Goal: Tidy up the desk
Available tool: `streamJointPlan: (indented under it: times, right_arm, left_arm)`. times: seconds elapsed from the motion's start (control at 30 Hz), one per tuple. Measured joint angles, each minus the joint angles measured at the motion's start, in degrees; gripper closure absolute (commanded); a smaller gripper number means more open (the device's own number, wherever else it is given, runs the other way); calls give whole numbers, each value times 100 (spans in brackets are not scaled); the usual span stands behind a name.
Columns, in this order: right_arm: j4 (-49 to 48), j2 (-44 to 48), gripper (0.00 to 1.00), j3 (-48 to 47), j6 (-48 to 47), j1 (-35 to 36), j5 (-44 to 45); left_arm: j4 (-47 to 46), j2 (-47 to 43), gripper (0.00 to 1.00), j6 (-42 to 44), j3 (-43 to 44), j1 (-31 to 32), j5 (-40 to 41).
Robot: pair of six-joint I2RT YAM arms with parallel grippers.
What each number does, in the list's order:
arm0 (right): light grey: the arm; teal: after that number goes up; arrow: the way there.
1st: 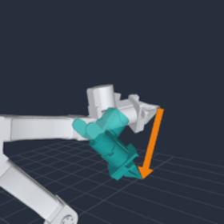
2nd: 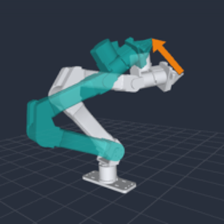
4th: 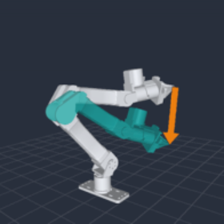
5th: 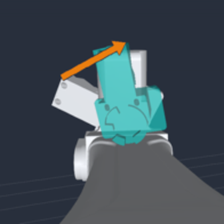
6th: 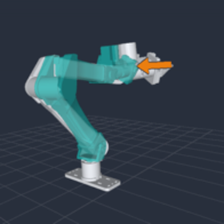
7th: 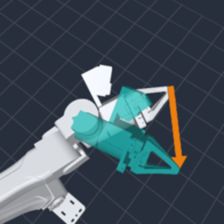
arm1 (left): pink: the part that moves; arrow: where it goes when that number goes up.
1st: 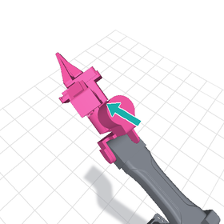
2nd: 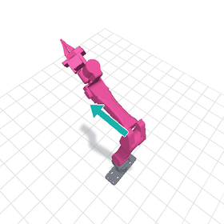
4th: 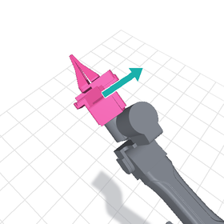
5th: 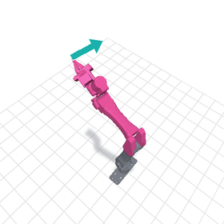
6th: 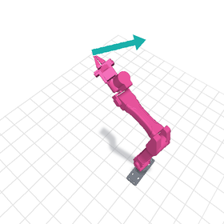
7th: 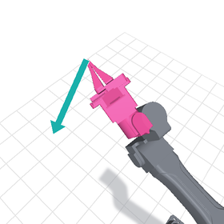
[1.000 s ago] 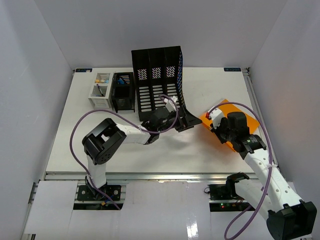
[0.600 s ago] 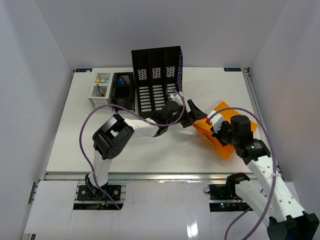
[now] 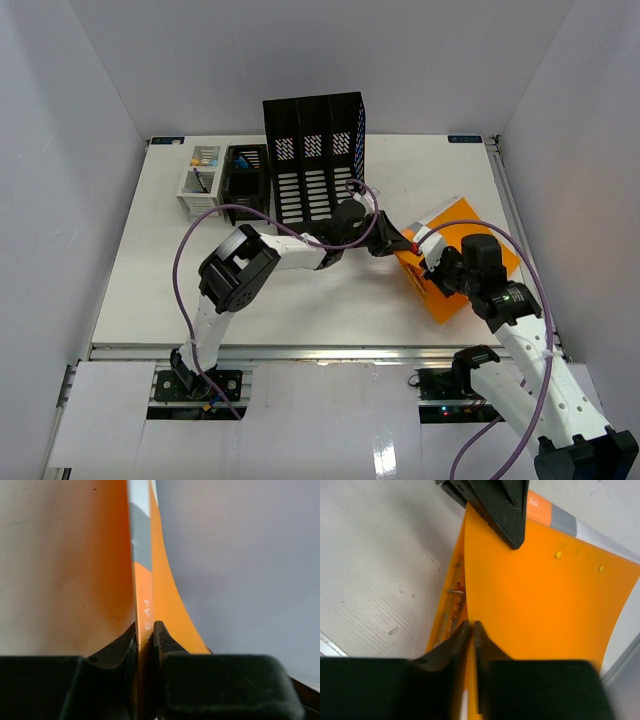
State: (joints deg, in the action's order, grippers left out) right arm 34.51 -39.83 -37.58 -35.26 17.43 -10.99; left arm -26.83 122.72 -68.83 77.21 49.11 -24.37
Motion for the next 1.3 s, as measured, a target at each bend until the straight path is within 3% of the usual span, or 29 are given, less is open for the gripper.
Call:
streamJointPlan:
  times: [0.07,0.2,0.27,0.43,0.63,0.97,1.13,1.3]
  right_arm:
    - [20,-3,28,0,-48,0,-89]
    - [351,-55,2,-212,-648,-8,-272]
    - [506,-94,10,-477,-863,-38,-269]
    - [592,-202,10,-1331,-992,-288,-332]
    - [755,-643,10,-2212,-1020,-513,-1102]
    - [1462,-1383,10,-2615,-1856,-673,-2759]
    - [1352,-1817,10,-3325,-1887,-887,-3377]
    - [1329,-2100,10,-3418,-1907,-918,-3982]
  left_arm:
    - [1,0,100,9,66,2,-117]
    - [144,-4,100,305,160,35,-369]
    - [399,-68,100,577,160,62,-423]
    - [1093,-653,100,1437,-34,93,-359]
    - [1489,-2414,100,2686,-1123,98,-61]
    - [2023,-5424,100,4868,-3466,42,595]
    - [2263,-6836,100,5373,-4332,-57,760]
    - [2495,-7946,100,5542,-4680,-101,943]
